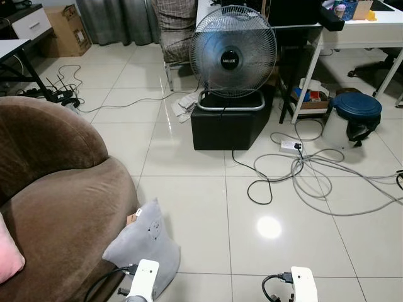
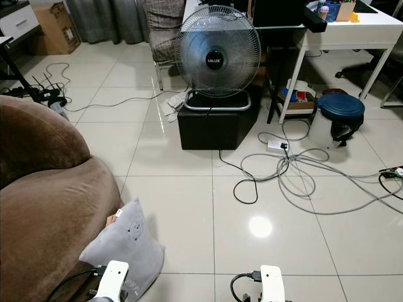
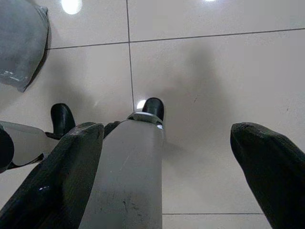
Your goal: Move the pillow to the sofa from floor
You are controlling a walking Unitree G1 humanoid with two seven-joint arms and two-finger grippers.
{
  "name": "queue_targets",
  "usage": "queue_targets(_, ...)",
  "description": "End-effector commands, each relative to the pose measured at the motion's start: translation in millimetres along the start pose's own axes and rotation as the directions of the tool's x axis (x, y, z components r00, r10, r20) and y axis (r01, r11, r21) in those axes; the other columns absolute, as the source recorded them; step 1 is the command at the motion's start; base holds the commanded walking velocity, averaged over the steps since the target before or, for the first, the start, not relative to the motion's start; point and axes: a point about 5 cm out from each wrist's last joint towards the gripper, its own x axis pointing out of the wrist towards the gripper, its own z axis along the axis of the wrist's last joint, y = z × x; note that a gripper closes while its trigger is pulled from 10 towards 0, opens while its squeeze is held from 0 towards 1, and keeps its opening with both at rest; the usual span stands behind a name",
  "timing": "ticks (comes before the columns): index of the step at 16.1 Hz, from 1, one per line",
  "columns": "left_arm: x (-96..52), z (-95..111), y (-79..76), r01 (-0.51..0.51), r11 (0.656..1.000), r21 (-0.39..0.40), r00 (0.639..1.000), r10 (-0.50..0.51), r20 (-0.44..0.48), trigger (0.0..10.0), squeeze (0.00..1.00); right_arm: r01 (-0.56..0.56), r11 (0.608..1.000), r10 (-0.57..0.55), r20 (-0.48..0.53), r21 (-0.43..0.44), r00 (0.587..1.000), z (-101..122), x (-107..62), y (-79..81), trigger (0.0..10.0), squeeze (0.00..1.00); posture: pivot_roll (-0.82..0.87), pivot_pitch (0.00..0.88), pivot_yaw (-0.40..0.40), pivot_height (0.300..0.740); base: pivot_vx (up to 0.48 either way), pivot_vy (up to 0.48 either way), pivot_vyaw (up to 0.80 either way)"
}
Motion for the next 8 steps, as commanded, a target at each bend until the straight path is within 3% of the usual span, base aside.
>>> queue_targets(1, -0.7, -7.9, 1.8, 0.002, 1.0, 0.024, 0.999, -0.001, -0.037, 10.0, 0.0, -0.01, 1.0, 0.01, -0.009, 0.008, 1.0, -1.4, 0.0, 1.1, 10.0, 0.0, 0.05, 0.0, 0.052, 0.74, 0.0, 0.0, 0.0)
queue_targets(8, -0.7, -9.8, -0.2, 0.015, 0.999, 0.043, 0.999, -0.014, -0.043, 10.0, 0.0, -0.017, 1.0, 0.017, -0.011, 0.003, 1.0, 0.8, 0.0, 0.2, 10.0, 0.0, 0.06, 0.0, 0.045, 0.74, 0.0, 0.0, 0.0)
